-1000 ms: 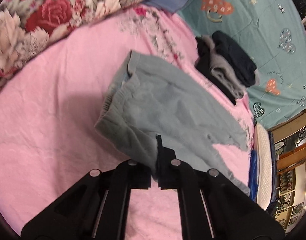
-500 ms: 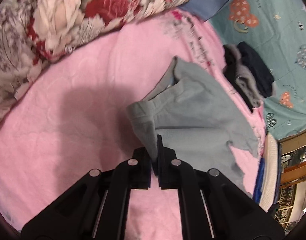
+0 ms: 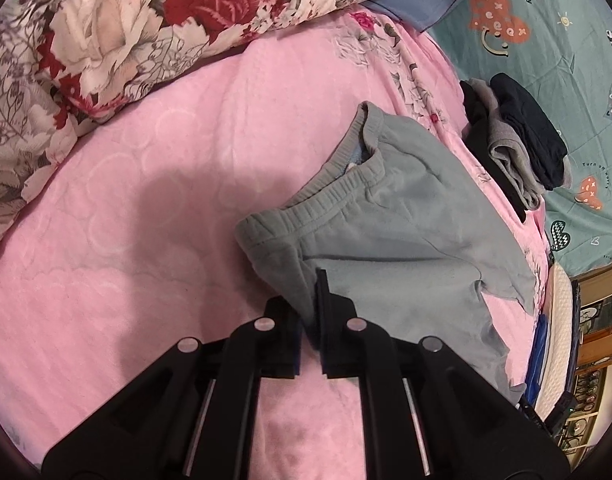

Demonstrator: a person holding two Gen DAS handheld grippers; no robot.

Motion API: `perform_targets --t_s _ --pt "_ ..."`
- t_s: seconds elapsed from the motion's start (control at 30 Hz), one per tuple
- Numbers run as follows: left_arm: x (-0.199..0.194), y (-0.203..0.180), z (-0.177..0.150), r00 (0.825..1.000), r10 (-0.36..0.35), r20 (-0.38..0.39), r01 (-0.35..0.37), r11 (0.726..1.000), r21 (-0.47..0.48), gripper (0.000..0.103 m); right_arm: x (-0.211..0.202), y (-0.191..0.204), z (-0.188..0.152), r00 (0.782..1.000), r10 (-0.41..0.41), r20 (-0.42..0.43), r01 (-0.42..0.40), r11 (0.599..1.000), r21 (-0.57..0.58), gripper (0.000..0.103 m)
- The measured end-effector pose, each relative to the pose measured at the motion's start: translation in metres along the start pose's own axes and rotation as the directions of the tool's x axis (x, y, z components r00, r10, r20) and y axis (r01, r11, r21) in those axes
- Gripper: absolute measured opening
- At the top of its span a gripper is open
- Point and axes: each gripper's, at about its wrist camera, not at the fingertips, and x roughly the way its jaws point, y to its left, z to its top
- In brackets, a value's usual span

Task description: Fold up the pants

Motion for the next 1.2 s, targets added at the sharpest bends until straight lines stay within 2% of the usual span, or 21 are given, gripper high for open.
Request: perform_targets --t_s 0.1,0.2,0.27,0.37,0.4,0.43,0.5,0.6,0.73,0.93,0.97,1.0,1.03,1.2 --pt "-0.008 -0.008 0.005 0.999 -0.019 0.031 0.018 1.000 0.022 0.008 -0.024 0.010 0.006 0.999 -0.006 0.051 0.008 0.999 -0.038 0.006" --pt "-0.016 -0.020 0.011 0.996 -0.049 0.077 0.046 0.998 0.045 0.008 -0.047 0.008 0.027 0.992 -0.030 0.119 0.034 0.999 -0.033 0.006" --pt "-0.016 -0.025 0.015 0.994 -0.045 0.101 0.040 0.998 0.050 0.008 -0.049 0.001 0.044 0.989 -0.053 0.141 0.054 0.999 -0.004 0.005" --pt "-0.003 -0.023 0.019 0.997 -0.014 0.073 0.012 1.000 0.023 0.008 -0.032 -0.017 0.067 0.977 -0.133 0.164 0.120 0.989 0.088 0.003" --pt "0.001 -0.021 0.019 0.998 -0.005 0.060 0.004 1.000 0.017 0.008 -0.024 -0.027 0.073 0.975 -0.158 0.156 0.137 0.981 0.138 0.006" --pt "0.005 -0.018 0.019 0.999 0.002 0.049 -0.002 1.000 0.010 0.008 -0.018 -0.038 0.076 0.974 -0.181 0.138 0.154 0.970 0.187 0.023" --pt "0.006 -0.011 0.017 0.999 -0.004 0.045 0.004 1.000 0.006 0.008 -0.011 -0.052 0.072 0.986 -0.142 0.088 0.119 0.966 0.231 0.039" --pt "0.006 -0.002 0.016 0.999 -0.018 0.051 0.019 1.000 -0.010 0.008 -0.015 -0.047 0.042 0.996 -0.089 0.033 0.080 0.975 0.206 0.043" --pt "0.014 -0.004 0.017 0.999 0.002 0.040 -0.002 1.000 -0.010 0.008 -0.031 -0.042 0.001 1.000 0.001 0.021 -0.005 0.980 0.201 0.045" --pt "0.010 -0.008 0.015 0.998 0.010 0.057 -0.010 1.000 -0.004 0.008 -0.012 -0.025 -0.012 0.999 0.041 0.002 -0.041 0.990 0.134 0.045" --pt "0.008 -0.008 0.014 0.998 0.013 0.058 -0.013 1.000 -0.002 0.008 -0.011 -0.020 -0.011 0.999 0.045 0.012 -0.046 0.993 0.108 0.043" --pt "0.006 -0.009 0.014 0.998 0.017 0.062 -0.017 1.000 -0.002 0.007 -0.007 -0.012 -0.011 0.999 0.046 -0.003 -0.045 0.997 0.070 0.024" --pt "0.002 -0.011 0.013 0.997 0.015 0.075 -0.015 1.000 0.002 0.004 -0.005 -0.007 -0.010 1.000 0.006 -0.015 -0.005 0.999 0.046 0.002" --pt "-0.033 -0.024 0.012 0.990 -0.053 0.128 0.051 0.998 0.026 0.003 -0.039 -0.001 0.001 0.999 -0.017 0.044 0.015 0.999 0.033 0.002"
